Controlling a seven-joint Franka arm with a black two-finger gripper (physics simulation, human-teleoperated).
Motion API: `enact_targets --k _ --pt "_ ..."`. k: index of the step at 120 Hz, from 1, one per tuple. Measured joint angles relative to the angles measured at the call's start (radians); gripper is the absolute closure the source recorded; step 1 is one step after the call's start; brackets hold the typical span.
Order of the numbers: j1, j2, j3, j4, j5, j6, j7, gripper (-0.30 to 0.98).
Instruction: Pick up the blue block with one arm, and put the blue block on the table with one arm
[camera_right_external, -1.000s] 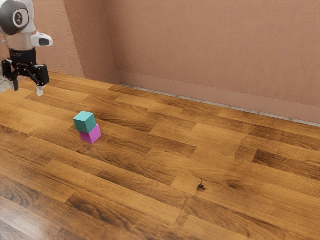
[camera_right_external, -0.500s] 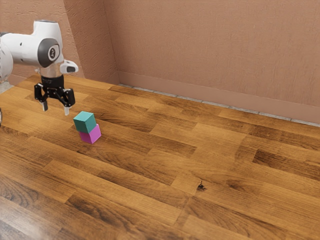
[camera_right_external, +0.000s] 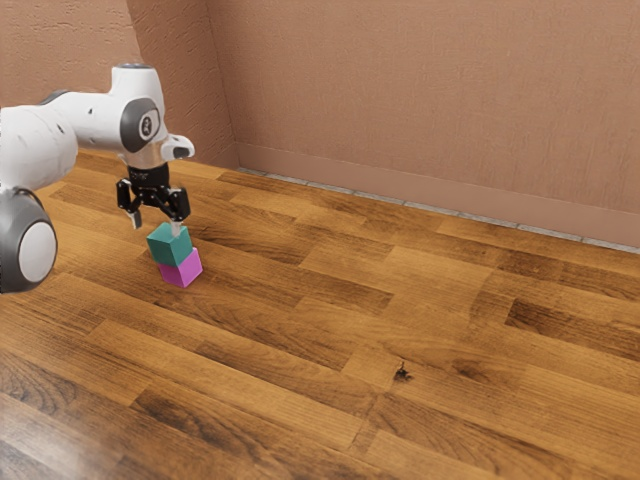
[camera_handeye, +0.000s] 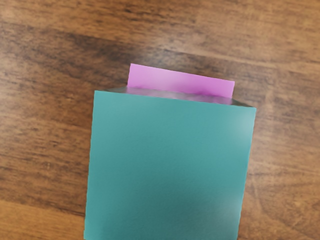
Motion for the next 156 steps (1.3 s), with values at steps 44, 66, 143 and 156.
enact_targets --k 44,66,143,156 --pt "0.031 0.066 -0.036 0.028 -0.003 0.041 0.003 0.00" --pt "0.036 0.102 -0.043 0.032 -0.003 0.062 0.004 0.00" --pt "0.019 0.117 -0.117 0.103 0.002 0.078 0.003 0.30" --pt "-0.011 0.119 -0.130 0.111 0.004 0.077 0.001 0.30"
